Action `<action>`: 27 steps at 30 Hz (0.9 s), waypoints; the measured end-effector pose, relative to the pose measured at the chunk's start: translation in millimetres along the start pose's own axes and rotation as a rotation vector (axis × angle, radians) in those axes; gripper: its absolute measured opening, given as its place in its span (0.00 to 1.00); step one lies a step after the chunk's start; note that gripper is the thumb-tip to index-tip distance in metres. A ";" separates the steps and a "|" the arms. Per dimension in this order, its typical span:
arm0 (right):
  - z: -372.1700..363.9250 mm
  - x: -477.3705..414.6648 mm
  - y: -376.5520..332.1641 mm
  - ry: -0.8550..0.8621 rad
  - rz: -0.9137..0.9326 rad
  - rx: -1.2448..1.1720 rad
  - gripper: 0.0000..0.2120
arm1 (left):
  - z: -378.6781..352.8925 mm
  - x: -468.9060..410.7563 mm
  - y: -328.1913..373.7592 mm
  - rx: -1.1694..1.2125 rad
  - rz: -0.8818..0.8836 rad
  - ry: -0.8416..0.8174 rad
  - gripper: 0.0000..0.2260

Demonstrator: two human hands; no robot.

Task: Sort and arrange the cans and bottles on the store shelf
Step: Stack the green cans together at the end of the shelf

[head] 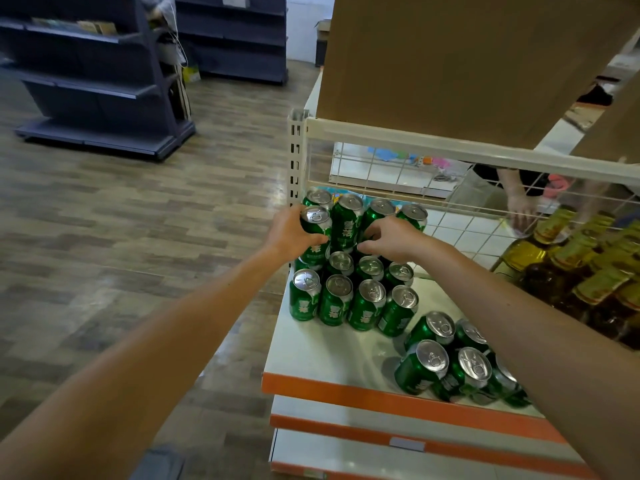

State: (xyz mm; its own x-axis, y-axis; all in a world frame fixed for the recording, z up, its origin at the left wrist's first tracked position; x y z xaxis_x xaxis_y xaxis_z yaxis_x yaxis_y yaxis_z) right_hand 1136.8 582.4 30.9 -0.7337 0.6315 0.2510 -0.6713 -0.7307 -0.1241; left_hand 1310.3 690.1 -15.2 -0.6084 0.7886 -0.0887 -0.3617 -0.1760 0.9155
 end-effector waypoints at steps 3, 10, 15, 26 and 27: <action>-1.8 3.0 3.3 0.001 0.005 0.006 0.27 | -6.2 0.1 7.0 -0.056 -0.016 -0.008 0.23; -4.2 11.7 29.5 0.007 -0.025 -0.014 0.27 | -5.8 -0.8 6.0 -0.060 -0.030 -0.007 0.23; -8.8 16.5 47.0 0.010 -0.051 -0.045 0.24 | -0.2 2.5 2.4 -0.074 -0.025 0.029 0.23; -15.4 25.5 61.1 0.002 -0.059 -0.001 0.26 | -0.8 6.8 -3.2 0.025 0.134 -0.030 0.30; -15.0 28.4 63.6 -0.001 -0.054 0.006 0.26 | -0.4 9.1 -2.9 0.027 0.151 -0.036 0.32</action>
State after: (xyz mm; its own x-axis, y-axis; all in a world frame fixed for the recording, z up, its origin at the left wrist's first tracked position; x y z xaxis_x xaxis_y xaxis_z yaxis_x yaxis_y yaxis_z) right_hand 1071.7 557.8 15.7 -0.6961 0.6699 0.2582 -0.7095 -0.6968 -0.1050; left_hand 1305.5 697.6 -18.8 -0.6284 0.7752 0.0650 -0.2483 -0.2790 0.9276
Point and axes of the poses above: each hand's wrist, its own x-axis away from the middle knuckle, its own z-axis out of the back of the hand, y = z × x, the point moved 5 cm from there along -x, towards the middle knuckle, and after that the axes turned 13 degrees about x, right-handed, at the moved point
